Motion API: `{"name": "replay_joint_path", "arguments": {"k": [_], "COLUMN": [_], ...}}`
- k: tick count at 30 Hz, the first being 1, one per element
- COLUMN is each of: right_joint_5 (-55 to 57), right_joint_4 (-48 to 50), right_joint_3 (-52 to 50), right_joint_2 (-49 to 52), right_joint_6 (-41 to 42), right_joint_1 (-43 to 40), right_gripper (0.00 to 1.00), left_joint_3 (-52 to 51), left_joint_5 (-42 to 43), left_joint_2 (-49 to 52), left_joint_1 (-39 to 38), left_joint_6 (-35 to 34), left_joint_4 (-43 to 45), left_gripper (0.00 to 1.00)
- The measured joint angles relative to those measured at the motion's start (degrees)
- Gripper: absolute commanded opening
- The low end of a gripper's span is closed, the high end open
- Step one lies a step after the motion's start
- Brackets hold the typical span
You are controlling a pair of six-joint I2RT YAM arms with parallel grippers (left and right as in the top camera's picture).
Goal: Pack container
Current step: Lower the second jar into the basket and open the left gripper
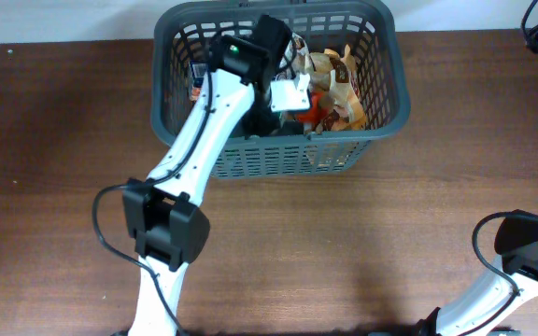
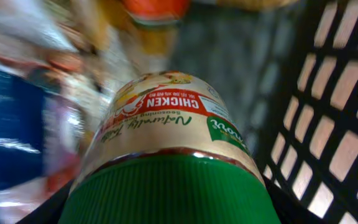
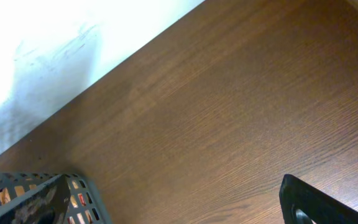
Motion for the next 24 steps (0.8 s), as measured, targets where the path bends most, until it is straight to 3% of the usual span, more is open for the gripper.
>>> {"name": "replay_joint_path", "arguments": {"k": [6, 17, 20, 23, 24], "right_joint_5": [0.0, 0.0, 0.0, 0.0, 0.0], "right_joint_4": [0.0, 0.0, 0.0, 0.0, 0.0], "right_joint_3": [0.0, 0.0, 0.0, 0.0, 0.0], "right_joint_2": [0.0, 0.0, 0.0, 0.0, 0.0], "right_joint_6": [0.0, 0.0, 0.0, 0.0, 0.0], "right_joint_1": [0.0, 0.0, 0.0, 0.0, 0.0], "right_gripper": [0.99, 0.99, 0.99, 0.99, 0.99], "left_joint_3": [0.0, -5.6, -7.6, -8.2, -8.2], "left_joint_5": [-2.5, 1.1, 1.1, 1.1, 1.1], "left_joint_2": [1.3, 1.6, 1.7, 2.0, 2.0], "left_joint_1": [0.0, 0.0, 0.1, 0.1, 0.1], "left_joint_6": [1.0, 4.2, 4.5, 4.5, 4.5], "left_joint_4": [-3.5, -6.0, -4.3, -3.1, -2.8], "left_gripper": [0.02, 0.02, 0.24, 0.54, 0.94]}}
